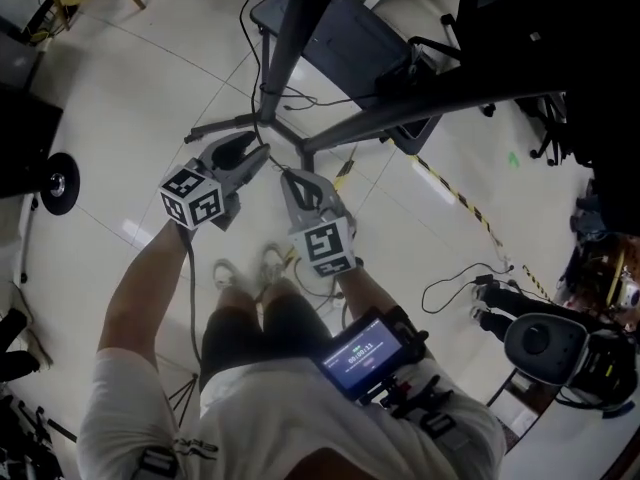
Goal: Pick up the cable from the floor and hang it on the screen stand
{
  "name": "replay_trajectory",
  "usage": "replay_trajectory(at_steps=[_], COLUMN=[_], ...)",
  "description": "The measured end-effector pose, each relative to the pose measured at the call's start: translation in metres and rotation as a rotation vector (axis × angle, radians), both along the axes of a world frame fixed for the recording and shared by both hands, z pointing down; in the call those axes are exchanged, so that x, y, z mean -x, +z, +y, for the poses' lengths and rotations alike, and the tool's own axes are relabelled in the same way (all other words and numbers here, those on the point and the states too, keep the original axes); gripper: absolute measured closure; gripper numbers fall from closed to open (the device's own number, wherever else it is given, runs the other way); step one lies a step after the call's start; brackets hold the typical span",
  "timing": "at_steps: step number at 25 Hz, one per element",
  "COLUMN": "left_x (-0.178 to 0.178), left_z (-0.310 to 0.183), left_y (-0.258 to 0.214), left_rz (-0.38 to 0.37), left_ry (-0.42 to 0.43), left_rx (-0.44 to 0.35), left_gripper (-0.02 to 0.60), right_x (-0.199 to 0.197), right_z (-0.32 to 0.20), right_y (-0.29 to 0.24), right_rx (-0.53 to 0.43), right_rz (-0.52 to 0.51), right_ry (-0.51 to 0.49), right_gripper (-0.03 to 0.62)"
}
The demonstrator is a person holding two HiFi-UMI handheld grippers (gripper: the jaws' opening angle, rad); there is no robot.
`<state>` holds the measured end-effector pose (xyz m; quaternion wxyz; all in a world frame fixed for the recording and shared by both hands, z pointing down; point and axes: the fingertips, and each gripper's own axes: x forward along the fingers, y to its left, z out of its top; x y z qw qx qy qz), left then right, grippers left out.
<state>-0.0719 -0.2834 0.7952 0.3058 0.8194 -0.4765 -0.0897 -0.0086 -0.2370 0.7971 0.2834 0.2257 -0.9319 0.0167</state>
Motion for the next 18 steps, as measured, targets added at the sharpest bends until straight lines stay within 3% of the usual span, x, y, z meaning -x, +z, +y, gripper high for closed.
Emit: replay_trajectory(at_steps=[3, 8, 18], left_x=[-0.007, -0.014, -0.045], left_z=[-0.001, -0.006, -0.010], left_y=[-0.012, -0.024, -0.070], left_rz=[0.103, 0.166, 0.163], left_ry=[0.015, 0.029, 0.133], left_rx=[0.049, 0.075, 0.032], left_gripper=[0.394, 0.398, 0.516], right_x=[-0.007, -0.009, -0.022], right_z=[-0.001, 0.001, 0.006], right_y=[-0.013, -0.028, -0.044], right_rx=[-0.007, -0.013, -0.059], right_rz=[0.001, 0.008, 0.044], right_ry=[0.019, 0.013, -0.003], right_gripper=[0.576, 0.577, 0.580])
